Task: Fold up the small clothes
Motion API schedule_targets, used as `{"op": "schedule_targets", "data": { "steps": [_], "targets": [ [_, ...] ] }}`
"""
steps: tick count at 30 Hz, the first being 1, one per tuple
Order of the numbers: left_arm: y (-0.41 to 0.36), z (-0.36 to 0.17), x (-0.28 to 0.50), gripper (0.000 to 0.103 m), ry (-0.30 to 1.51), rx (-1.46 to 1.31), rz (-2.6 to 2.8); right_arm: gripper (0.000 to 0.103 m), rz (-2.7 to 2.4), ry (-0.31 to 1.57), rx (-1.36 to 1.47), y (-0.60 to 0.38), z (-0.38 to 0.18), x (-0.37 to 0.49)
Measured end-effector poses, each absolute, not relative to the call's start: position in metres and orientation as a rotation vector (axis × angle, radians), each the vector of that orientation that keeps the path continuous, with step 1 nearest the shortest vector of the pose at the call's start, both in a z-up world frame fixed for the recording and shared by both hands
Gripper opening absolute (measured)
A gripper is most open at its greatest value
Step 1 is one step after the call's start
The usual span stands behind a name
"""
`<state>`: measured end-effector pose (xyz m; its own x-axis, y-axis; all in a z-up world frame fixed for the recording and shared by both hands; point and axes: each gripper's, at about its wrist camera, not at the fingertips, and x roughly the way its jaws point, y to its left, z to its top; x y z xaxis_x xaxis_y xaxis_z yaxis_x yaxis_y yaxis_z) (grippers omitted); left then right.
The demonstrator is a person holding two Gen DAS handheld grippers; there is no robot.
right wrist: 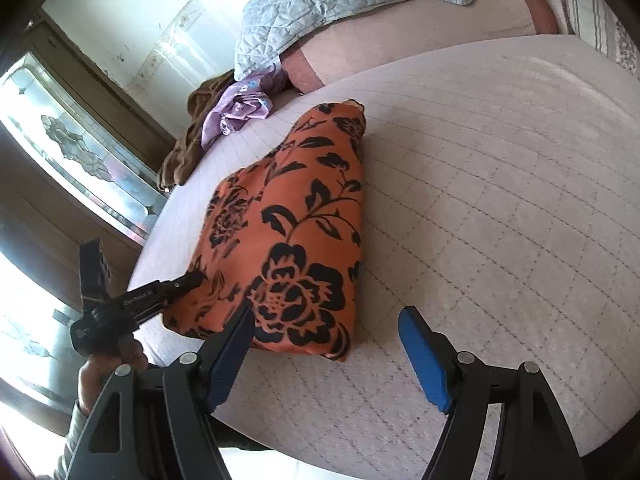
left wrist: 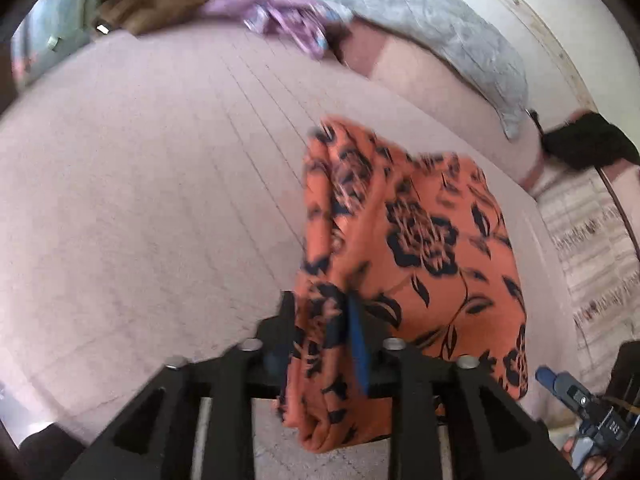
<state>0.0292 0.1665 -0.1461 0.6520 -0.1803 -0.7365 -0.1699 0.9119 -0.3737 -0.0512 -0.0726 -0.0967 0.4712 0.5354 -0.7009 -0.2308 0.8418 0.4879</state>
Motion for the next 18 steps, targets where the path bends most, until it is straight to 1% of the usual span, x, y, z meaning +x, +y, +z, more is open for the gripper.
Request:
{"op": "schedule_targets", "data": {
  "steps": [2, 4, 6, 8, 11, 12, 14, 16, 17, 18],
  "targets": [
    [0.169, -0.119, 0.019, 0.042, 0.805, -0.43, -0.007, 0.078, 0.496, 0.972, 0.376, -0.075, -0.095, -0.049],
    [0.158, -0.099, 0.015, 0.043, 0.745, -0.393, -0.046, 0.078, 0.504, 0.986, 0.408, -0.077, -0.097, -0.044],
    [0.144, -0.091, 0.019, 0.047, 0.723, -0.346, -0.105, 0.078, 0.517, 1.014, 0.475, -0.083, -0.1, -0.032],
    [0.126, -0.098, 0.03, 0.049, 0.742, -0.286, -0.126, 0.078, 0.541, 1.033, 0.553, -0.086, -0.104, -0.016],
    [0.109, -0.139, 0.057, 0.049, 0.886, -0.22, -0.109, 0.078, 0.59, 1.088, 0.689, -0.085, -0.119, 0.013],
    [0.105, -0.154, 0.063, 0.049, 0.897, -0.203, -0.097, 0.078, 0.614, 1.127, 0.744, -0.082, -0.129, 0.023],
    [0.099, -0.151, 0.061, 0.049, 0.867, -0.164, -0.083, 0.079, 0.612, 1.199, 0.794, -0.072, -0.15, 0.037],
    [0.097, -0.147, 0.061, 0.049, 0.886, -0.166, -0.076, 0.065, 0.625, 1.25, 0.768, -0.057, -0.159, 0.042],
    [0.099, -0.146, 0.063, 0.049, 0.895, -0.178, -0.085, 0.053, 0.622, 1.238, 0.701, -0.049, -0.154, 0.041],
    [0.102, -0.144, 0.063, 0.049, 0.901, -0.188, -0.092, 0.045, 0.609, 1.207, 0.6, -0.041, -0.142, 0.036]
  ]
}}
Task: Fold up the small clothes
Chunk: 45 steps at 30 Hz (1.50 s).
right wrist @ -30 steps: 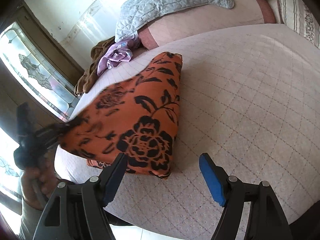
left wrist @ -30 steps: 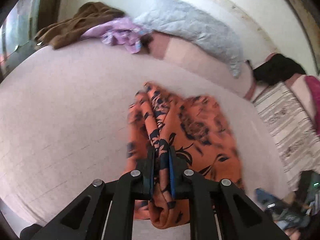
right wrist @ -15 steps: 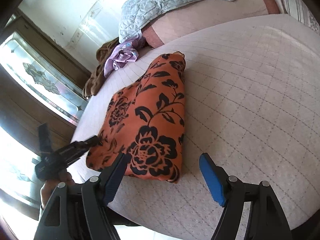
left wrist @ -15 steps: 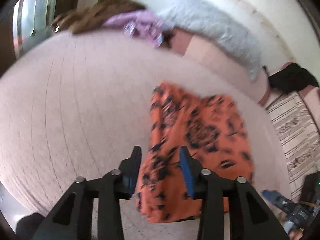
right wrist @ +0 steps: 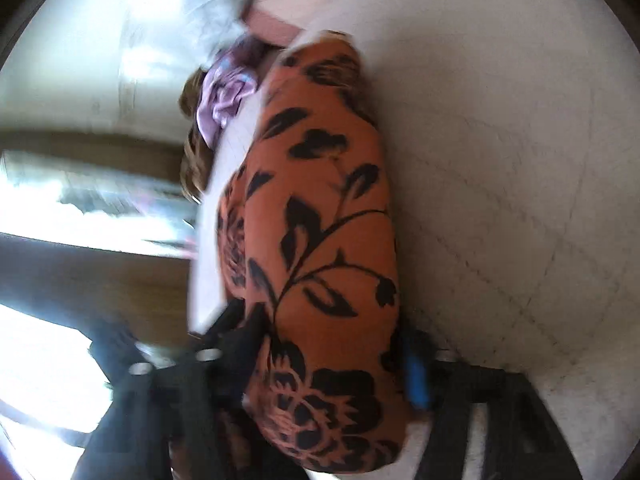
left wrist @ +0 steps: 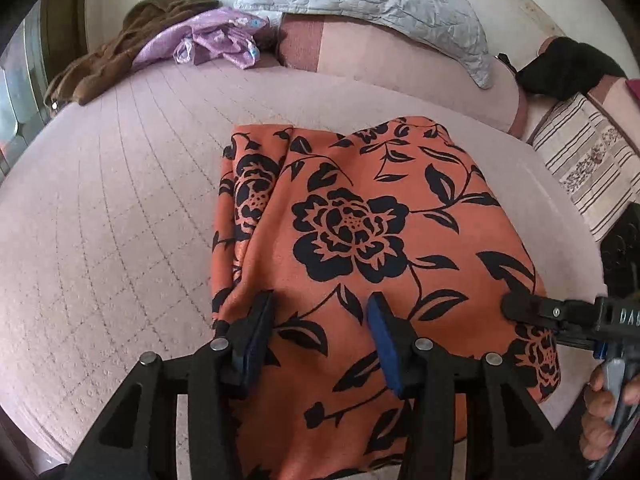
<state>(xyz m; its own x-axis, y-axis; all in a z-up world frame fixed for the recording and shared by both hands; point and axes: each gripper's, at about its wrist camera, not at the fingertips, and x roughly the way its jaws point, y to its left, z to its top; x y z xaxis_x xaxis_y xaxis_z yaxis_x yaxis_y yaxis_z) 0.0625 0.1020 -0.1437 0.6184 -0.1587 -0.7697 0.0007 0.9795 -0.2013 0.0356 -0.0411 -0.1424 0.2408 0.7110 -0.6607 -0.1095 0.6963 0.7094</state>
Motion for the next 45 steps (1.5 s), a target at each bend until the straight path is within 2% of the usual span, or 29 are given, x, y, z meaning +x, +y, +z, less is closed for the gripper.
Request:
{"op": "schedule_targets", "data": {
  "steps": [4, 6, 8, 10, 12, 13, 17, 18, 20, 22, 25, 28, 30, 32, 35, 36, 38, 41, 42, 43, 44, 45],
  "targets": [
    [0.105, -0.119, 0.052, 0.049, 0.811, -0.199, -0.076, 0.042, 0.501, 1.163, 0.407, -0.032, -0.133, 0.02],
    [0.097, -0.121, 0.058, 0.051, 0.815, -0.155, -0.094, 0.051, 0.513, 1.194, 0.447, -0.034, -0.15, 0.022],
    [0.099, -0.144, 0.07, 0.051, 0.901, -0.148, -0.08, 0.064, 0.562, 1.194, 0.562, -0.046, -0.145, 0.024],
    [0.102, -0.152, 0.069, 0.051, 0.885, -0.173, -0.081, 0.069, 0.578, 1.143, 0.625, -0.059, -0.132, 0.024],
    [0.099, -0.149, 0.068, 0.051, 0.885, -0.157, -0.07, 0.079, 0.599, 1.094, 0.679, -0.07, -0.121, 0.032],
    [0.098, -0.149, 0.066, 0.051, 0.887, -0.152, -0.07, 0.08, 0.595, 1.091, 0.702, -0.073, -0.12, 0.039],
    [0.099, -0.148, 0.067, 0.051, 0.891, -0.165, -0.075, 0.078, 0.614, 1.171, 0.748, -0.059, -0.147, 0.087],
    [0.099, -0.148, 0.066, 0.051, 0.891, -0.162, -0.073, 0.055, 0.592, 1.215, 0.742, -0.051, -0.158, 0.095],
    [0.1, -0.149, 0.068, 0.051, 0.888, -0.168, -0.077, 0.043, 0.589, 1.216, 0.645, -0.036, -0.155, 0.096],
    [0.099, -0.151, 0.07, 0.051, 0.882, -0.165, -0.08, 0.039, 0.547, 1.142, 0.504, -0.024, -0.129, 0.081],
    [0.098, -0.151, 0.068, 0.051, 0.877, -0.149, -0.081, 0.042, 0.459, 1.168, 0.468, -0.022, -0.145, 0.08],
    [0.102, -0.151, 0.067, 0.051, 0.875, -0.164, -0.092, 0.059, 0.491, 1.164, 0.624, -0.031, -0.147, 0.08],
    [0.102, -0.15, 0.067, 0.051, 0.873, -0.159, -0.091, 0.076, 0.505, 1.102, 0.618, -0.032, -0.131, 0.08],
    [0.102, -0.15, 0.066, 0.051, 0.872, -0.158, -0.09, 0.084, 0.522, 1.073, 0.642, -0.03, -0.126, 0.09],
    [0.103, -0.15, 0.066, 0.051, 0.874, -0.166, -0.091, 0.084, 0.511, 1.127, 0.649, -0.022, -0.144, 0.123],
    [0.104, -0.151, 0.066, 0.051, 0.875, -0.169, -0.092, 0.061, 0.504, 1.174, 0.639, -0.018, -0.155, 0.134],
    [0.105, -0.15, 0.066, 0.051, 0.875, -0.173, -0.099, 0.041, 0.508, 1.202, 0.594, -0.011, -0.158, 0.138],
    [0.104, -0.152, 0.066, 0.052, 0.87, -0.163, -0.101, 0.039, 0.484, 1.072, 0.453, -0.005, -0.132, 0.118],
    [0.103, -0.151, 0.066, 0.052, 0.871, -0.156, -0.099, 0.04, 0.461, 1.086, 0.451, -0.006, -0.139, 0.118],
    [0.103, -0.151, 0.066, 0.052, 0.873, -0.153, -0.094, 0.043, 0.425, 1.133, 0.461, -0.009, -0.154, 0.122],
    [0.104, -0.15, 0.066, 0.052, 0.875, -0.16, -0.095, 0.057, 0.396, 1.165, 0.492, -0.013, -0.168, 0.124],
    [0.106, -0.15, 0.066, 0.052, 0.876, -0.167, -0.097, 0.06, 0.393, 1.16, 0.54, -0.017, -0.172, 0.12]
  ]
}}
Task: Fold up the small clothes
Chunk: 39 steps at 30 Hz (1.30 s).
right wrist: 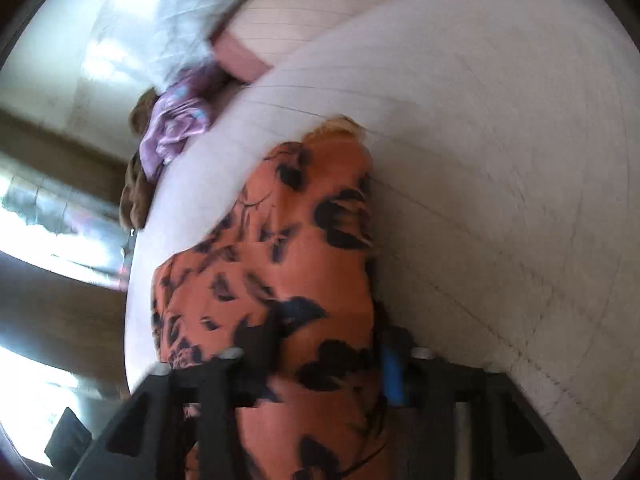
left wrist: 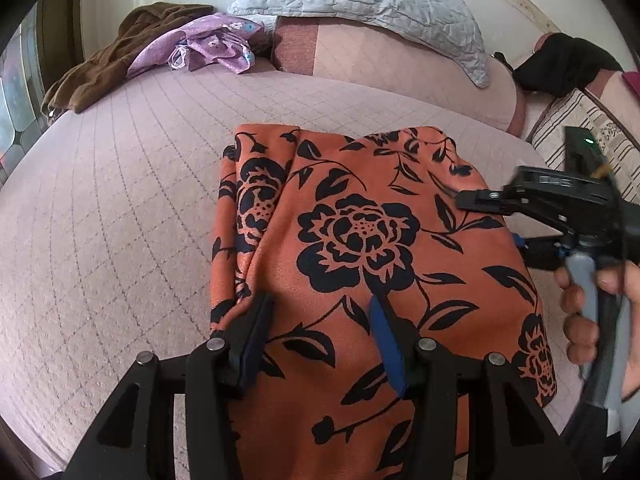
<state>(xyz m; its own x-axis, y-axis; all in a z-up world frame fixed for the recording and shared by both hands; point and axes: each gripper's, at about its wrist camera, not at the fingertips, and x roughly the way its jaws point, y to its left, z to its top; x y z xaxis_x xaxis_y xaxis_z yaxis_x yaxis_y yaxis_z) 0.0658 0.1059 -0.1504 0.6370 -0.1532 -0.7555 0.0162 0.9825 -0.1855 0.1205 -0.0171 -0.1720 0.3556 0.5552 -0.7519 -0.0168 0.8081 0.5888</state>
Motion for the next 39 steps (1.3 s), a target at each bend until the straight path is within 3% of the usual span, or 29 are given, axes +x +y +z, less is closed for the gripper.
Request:
{"op": "schedule_targets", "data": {
  "steps": [5, 8, 9, 10, 12, 16, 18, 20, 25, 28, 29, 30, 31, 37, 39],
  "targets": [
    [0.103, -0.151, 0.066, 0.052, 0.872, -0.149, -0.084, 0.078, 0.448, 1.103, 0.5, -0.02, -0.145, 0.082],
    [0.102, -0.151, 0.065, 0.052, 0.871, -0.151, -0.081, 0.08, 0.453, 1.144, 0.522, -0.029, -0.154, 0.062],
    [0.101, -0.151, 0.065, 0.052, 0.873, -0.151, -0.079, 0.073, 0.465, 1.167, 0.525, -0.029, -0.16, 0.057],
    [0.1, -0.151, 0.065, 0.052, 0.874, -0.149, -0.078, 0.056, 0.497, 1.189, 0.497, -0.024, -0.164, 0.053],
    [0.101, -0.15, 0.065, 0.052, 0.876, -0.149, -0.074, 0.043, 0.498, 1.164, 0.412, -0.006, -0.159, 0.053],
    [0.1, -0.15, 0.066, 0.052, 0.881, -0.15, -0.068, 0.043, 0.449, 1.122, 0.327, 0.001, -0.144, 0.044],
    [0.097, -0.15, 0.066, 0.052, 0.879, -0.142, -0.062, 0.056, 0.43, 1.14, 0.36, -0.004, -0.157, 0.048],
    [0.097, -0.149, 0.066, 0.052, 0.88, -0.146, -0.062, 0.063, 0.424, 1.147, 0.429, -0.014, -0.162, 0.046],
    [0.117, -0.13, 0.05, 0.052, 0.832, -0.271, -0.083, 0.065, 0.41, 1.086, 0.37, -0.017, -0.14, 0.027],
    [0.147, -0.128, 0.022, 0.063, 0.792, -0.43, -0.083, 0.067, 0.433, 1.004, 0.335, -0.014, -0.118, 0.012],
    [0.156, -0.138, 0.017, 0.062, 0.818, -0.487, -0.077, 0.068, 0.445, 0.984, 0.326, -0.015, -0.114, 0.006],
    [0.162, -0.156, 0.017, 0.053, 0.882, -0.535, -0.079, 0.068, 0.458, 0.967, 0.317, -0.013, -0.11, 0.0],
    [0.165, -0.173, 0.017, 0.032, 0.934, -0.54, -0.064, 0.068, 0.468, 0.964, 0.318, -0.012, -0.109, -0.004],
    [0.163, -0.152, 0.018, 0.031, 0.936, -0.489, -0.041, 0.07, 0.518, 1.013, 0.263, -0.003, -0.128, -0.015],
    [0.16, -0.138, 0.019, 0.042, 0.899, -0.455, -0.029, 0.07, 0.527, 1.008, 0.304, -0.012, -0.124, -0.015]
  ]
}}
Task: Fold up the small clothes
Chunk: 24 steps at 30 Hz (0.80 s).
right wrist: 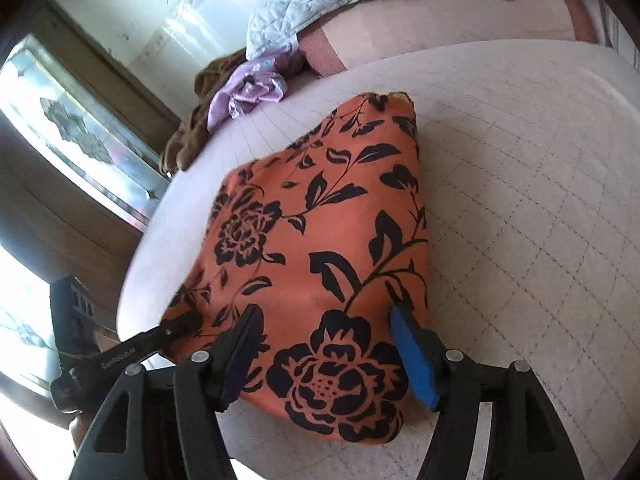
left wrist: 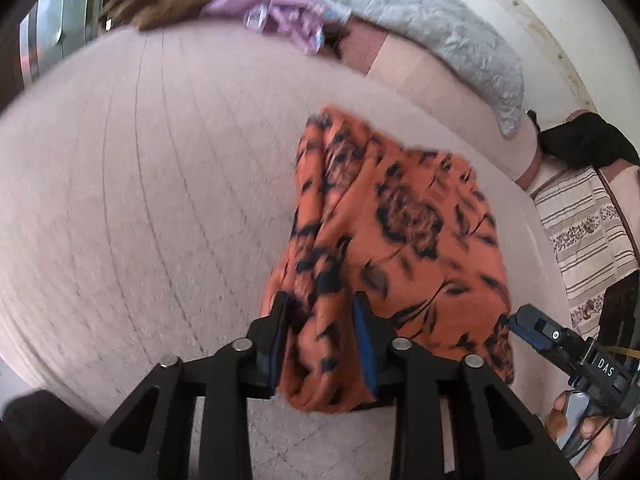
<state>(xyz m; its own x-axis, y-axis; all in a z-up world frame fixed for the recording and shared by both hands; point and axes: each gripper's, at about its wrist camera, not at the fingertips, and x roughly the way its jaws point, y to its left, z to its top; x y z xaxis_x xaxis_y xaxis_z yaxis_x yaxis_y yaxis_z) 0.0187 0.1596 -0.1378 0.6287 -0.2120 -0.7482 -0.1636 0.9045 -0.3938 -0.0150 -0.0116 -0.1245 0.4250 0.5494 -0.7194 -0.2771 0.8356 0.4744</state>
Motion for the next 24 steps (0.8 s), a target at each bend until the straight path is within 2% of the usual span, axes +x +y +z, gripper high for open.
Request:
{"op": "schedule_targets", "data": {
  "steps": [1, 2, 8, 24],
  "targets": [
    [0.158, -0.131, 0.02, 0.057, 0.879, -0.434, -0.024, 0.07, 0.525, 1.001, 0.319, -0.017, -0.122, -0.015],
    [0.156, -0.126, 0.022, 0.066, 0.858, -0.406, -0.012, 0.07, 0.521, 0.994, 0.33, -0.021, -0.12, -0.015],
    [0.146, -0.108, 0.045, 0.066, 0.83, -0.291, 0.008, 0.071, 0.492, 1.007, 0.37, -0.039, -0.12, -0.005],
    [0.147, -0.125, 0.073, 0.066, 0.886, -0.28, -0.022, 0.071, 0.501, 1.078, 0.434, -0.041, -0.139, 0.029]
  ]
}}
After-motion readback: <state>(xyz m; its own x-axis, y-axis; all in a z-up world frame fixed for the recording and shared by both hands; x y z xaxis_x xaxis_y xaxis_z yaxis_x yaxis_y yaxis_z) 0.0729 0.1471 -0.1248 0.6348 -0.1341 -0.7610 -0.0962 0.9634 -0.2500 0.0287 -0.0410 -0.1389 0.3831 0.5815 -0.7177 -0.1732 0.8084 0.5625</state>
